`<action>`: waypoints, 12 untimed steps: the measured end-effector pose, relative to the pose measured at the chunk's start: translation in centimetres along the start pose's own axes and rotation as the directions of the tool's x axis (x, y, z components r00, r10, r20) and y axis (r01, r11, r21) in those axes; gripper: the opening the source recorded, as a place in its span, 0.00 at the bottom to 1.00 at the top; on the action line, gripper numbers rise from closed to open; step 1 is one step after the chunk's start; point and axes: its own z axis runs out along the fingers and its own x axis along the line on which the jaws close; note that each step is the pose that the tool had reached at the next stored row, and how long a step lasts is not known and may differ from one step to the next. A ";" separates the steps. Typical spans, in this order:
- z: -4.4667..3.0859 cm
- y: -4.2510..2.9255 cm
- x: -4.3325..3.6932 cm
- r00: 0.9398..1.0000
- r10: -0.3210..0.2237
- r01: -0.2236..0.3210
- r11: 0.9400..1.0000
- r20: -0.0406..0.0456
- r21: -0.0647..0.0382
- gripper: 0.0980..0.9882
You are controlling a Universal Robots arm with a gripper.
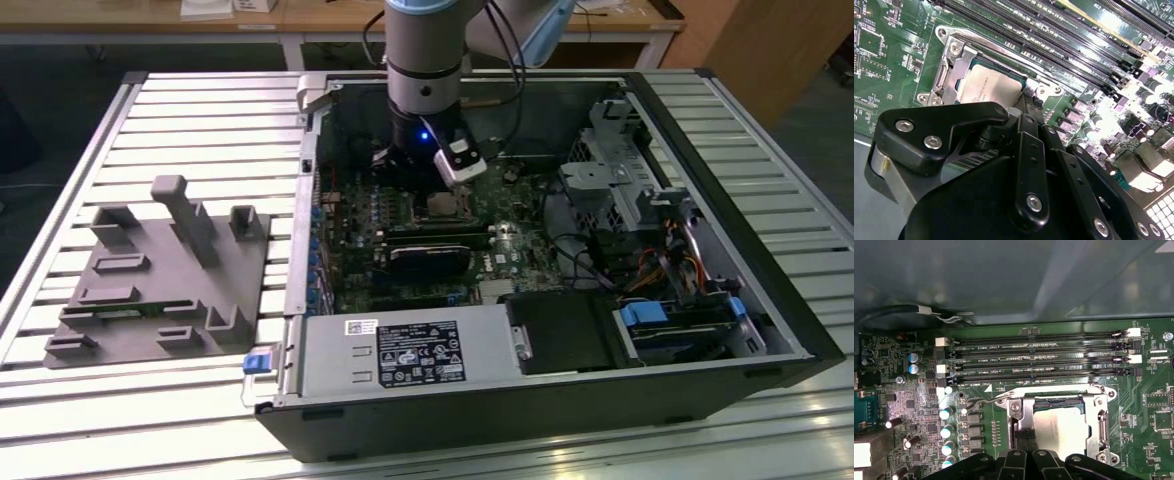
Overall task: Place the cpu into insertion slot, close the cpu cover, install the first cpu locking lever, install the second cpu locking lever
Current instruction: 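Close the cpu cover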
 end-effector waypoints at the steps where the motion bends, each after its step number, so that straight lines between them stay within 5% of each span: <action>1: 0.01 0.00 -0.05 1.000 0.000 0.000 1.000 0.000 0.000 0.01; 12: -0.13 0.06 -0.42 1.000 0.000 0.000 1.000 0.001 -0.001 0.01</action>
